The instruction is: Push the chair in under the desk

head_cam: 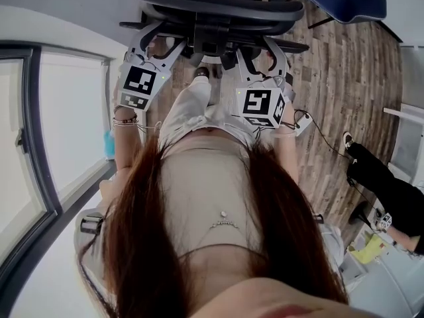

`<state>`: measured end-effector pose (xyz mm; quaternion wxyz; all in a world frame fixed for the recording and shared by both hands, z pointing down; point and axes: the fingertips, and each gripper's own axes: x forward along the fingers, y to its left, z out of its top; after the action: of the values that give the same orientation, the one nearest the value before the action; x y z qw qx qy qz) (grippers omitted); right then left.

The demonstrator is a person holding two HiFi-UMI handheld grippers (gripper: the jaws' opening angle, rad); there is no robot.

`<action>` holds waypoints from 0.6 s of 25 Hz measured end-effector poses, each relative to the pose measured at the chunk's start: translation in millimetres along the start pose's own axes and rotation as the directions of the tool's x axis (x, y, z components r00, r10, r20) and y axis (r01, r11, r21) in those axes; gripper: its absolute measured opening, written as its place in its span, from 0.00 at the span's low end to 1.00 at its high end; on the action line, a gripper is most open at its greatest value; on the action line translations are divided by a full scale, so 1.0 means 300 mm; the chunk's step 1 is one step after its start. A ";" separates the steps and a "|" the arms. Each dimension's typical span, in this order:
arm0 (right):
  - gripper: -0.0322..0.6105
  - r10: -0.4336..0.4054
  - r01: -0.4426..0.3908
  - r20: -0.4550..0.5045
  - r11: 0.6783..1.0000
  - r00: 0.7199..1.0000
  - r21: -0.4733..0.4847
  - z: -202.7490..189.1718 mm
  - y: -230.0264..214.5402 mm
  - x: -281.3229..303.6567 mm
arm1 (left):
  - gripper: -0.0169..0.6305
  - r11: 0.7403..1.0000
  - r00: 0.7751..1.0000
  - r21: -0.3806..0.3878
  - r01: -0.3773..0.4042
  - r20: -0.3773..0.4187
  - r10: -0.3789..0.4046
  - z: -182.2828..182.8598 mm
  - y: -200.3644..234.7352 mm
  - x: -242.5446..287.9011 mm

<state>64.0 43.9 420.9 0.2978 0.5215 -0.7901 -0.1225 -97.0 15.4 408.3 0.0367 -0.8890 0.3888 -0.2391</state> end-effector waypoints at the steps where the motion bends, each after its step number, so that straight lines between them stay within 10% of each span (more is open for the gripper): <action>1: 0.42 0.000 0.000 -0.001 1.000 1.000 0.001 0.000 -0.002 0.004 | 0.39 1.000 1.000 -0.001 0.000 -0.001 0.000 0.001 0.003 0.004; 15: 0.42 0.011 -0.011 -0.001 1.000 1.000 0.007 -0.002 -0.051 0.076 | 0.39 1.000 1.000 -0.012 -0.003 -0.016 0.003 0.018 0.051 0.075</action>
<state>69.7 17.1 421.4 0.2971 0.5184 -0.7931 -0.1181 -91.7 -11.8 408.7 0.0286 -0.8867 0.3917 -0.2439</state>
